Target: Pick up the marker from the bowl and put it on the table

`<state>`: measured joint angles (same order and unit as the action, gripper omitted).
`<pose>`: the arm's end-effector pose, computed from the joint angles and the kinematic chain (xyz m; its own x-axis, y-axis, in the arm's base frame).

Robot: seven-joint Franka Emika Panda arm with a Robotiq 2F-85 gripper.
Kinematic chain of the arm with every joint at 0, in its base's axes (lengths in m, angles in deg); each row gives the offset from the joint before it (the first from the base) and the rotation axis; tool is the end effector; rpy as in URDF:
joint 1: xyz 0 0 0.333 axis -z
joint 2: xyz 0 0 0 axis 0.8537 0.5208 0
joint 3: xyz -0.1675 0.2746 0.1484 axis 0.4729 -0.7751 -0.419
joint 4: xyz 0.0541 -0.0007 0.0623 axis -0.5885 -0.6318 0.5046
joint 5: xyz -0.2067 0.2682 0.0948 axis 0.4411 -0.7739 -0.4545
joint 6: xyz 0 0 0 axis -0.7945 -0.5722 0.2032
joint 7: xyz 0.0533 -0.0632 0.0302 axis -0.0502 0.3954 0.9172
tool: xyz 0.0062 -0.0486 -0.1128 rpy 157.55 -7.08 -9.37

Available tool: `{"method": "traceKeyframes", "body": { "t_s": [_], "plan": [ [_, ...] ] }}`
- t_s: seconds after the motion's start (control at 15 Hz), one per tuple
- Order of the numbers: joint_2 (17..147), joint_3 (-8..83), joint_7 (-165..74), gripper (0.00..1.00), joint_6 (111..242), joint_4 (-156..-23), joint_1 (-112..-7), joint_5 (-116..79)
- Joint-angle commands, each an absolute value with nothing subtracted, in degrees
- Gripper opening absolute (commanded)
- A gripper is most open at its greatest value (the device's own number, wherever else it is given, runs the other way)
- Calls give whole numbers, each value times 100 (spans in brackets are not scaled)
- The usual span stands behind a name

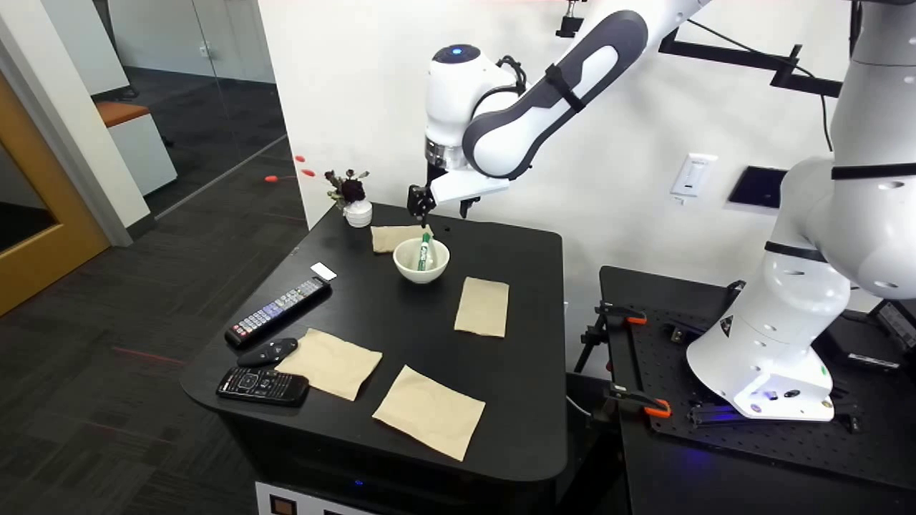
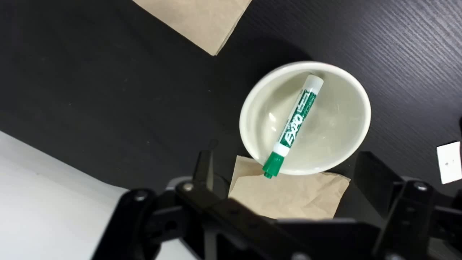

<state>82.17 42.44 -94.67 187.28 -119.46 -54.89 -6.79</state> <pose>0.5567 -0.1180 0.3325 0.5828 -0.7829 0.2178 -0.8082 -0.5865 0.0543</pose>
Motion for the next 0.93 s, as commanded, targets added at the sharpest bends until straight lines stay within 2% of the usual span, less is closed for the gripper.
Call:
{"method": "traceKeyframes", "body": {
  "t_s": [0.0, 0.4, 0.6, 0.67, 0.8, 0.87],
  "plan": [
    [8499, 4405, -9711, 100, 19054, -11874, -5654, -922],
    [8935, 4631, -10088, 100, 19524, -11736, -5830, -1107],
    [9038, 4741, -10087, 74, 19590, -11732, -5867, -1213],
    [9084, 4758, -10064, 69, 19582, -11710, -5864, -1255],
    [9177, 4801, -10033, 69, 19597, -11669, -5838, -1335],
    [9241, 4813, -10011, 71, 19622, -11628, -5817, -1374]
  ]
}}
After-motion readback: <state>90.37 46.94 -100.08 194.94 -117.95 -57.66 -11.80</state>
